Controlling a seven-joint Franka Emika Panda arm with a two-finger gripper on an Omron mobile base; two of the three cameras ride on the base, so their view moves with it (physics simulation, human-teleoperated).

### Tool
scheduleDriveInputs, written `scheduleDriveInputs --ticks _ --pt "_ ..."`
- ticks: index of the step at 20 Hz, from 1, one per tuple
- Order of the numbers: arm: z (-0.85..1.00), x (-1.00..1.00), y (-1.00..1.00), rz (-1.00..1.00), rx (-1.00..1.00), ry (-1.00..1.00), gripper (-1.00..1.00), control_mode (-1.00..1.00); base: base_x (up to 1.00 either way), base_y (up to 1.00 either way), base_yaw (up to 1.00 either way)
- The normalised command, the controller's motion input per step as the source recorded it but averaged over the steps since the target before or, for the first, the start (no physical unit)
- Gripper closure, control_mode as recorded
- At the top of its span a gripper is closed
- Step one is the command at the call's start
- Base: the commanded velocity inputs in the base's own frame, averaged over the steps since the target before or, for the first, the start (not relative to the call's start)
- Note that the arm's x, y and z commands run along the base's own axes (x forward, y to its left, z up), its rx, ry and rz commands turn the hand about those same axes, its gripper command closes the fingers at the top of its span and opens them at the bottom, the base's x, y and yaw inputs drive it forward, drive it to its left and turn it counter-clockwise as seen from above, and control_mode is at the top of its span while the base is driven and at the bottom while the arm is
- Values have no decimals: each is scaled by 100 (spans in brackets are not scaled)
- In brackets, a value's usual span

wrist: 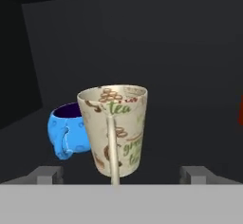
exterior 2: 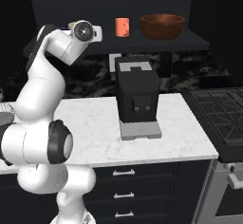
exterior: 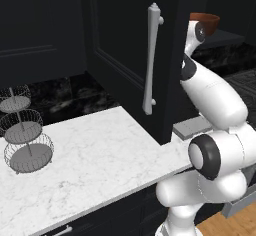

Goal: Gather all objects into one cabinet and sort the glasses and bowls to opposite sides.

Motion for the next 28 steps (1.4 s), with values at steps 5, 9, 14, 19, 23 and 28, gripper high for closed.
scheduleDriveInputs --ticks 5,9,14,19,23,28 --pt "20 -50 -47 0 0 0 -100 -100 0 0 0" --pt "37 -41 -45 -7 0 0 -100 -100 0 0 0" --pt "5 -23 -39 -16 0 0 -100 -100 0 0 0" --pt "-9 -6 -41 -17 0 0 -100 -100 0 0 0" --pt "6 0 -29 -8 -2 -9 -100 -100 0 0 0" --pt "8 2 -32 0 -2 -11 -100 -100 0 0 0"
